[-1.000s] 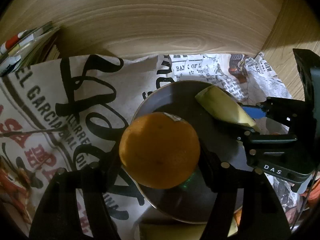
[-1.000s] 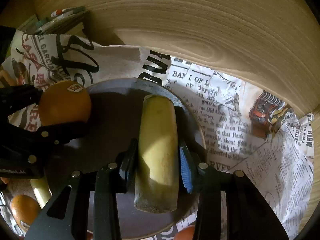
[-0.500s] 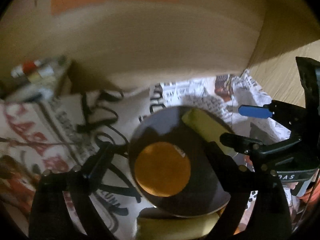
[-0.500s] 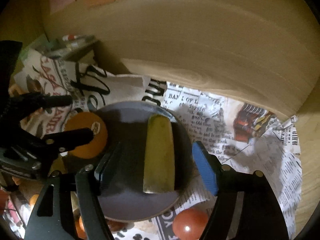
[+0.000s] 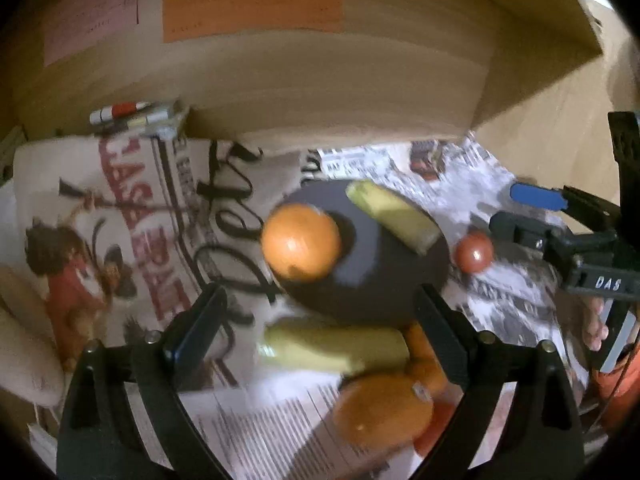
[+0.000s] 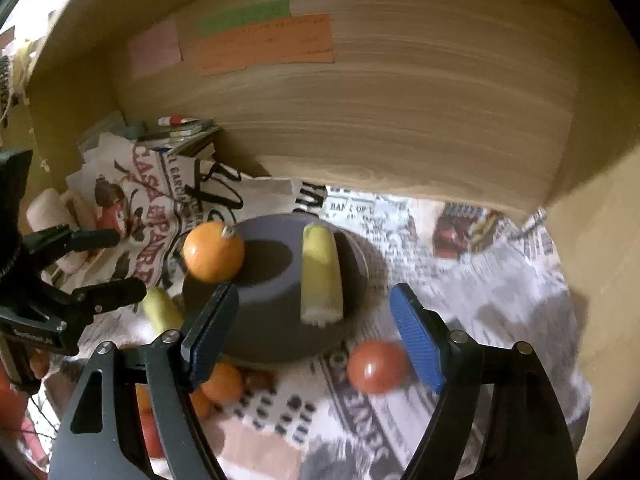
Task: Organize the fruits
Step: 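Move the left tool to a second orange while the right tool reaches the other cob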
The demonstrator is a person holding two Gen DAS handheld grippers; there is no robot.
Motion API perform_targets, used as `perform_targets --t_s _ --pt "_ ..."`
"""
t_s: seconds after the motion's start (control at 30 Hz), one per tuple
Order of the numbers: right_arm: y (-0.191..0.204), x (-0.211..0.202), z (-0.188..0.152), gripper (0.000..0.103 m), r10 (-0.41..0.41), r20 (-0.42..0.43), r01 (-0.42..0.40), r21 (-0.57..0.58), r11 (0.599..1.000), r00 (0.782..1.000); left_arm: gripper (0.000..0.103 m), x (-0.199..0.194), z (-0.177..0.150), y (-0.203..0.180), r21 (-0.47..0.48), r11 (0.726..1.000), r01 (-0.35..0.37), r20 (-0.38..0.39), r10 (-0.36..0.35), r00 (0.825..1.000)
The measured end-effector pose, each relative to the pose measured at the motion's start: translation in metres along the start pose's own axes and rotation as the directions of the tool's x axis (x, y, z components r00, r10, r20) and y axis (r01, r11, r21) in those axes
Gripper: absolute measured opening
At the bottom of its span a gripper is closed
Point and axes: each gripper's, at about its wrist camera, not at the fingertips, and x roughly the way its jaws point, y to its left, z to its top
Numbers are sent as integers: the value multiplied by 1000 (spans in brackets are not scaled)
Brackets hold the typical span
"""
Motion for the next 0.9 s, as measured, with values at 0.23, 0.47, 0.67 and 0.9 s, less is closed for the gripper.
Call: perform_targets --t_s 0.23,0.47,0.67,0.9 --pt "5 -19 -31 76 6 18 -6 21 1000 1000 95 -6 -34 -25 24 1000 -15 -27 16 1000" --pt "11 -22 -56 78 48 2 -48 35 998 999 95 8 -57 -30 -25 1000 9 -99 -12 995" --pt "16 -21 -61 78 67 -8 -67 28 997 998 73 21 -67 -30 -76 996 52 -125 -61 990" --pt "36 -13 -58 78 115 -23 -115 -6 993 993 66 15 -68 -22 -111 989 101 -106 -112 988"
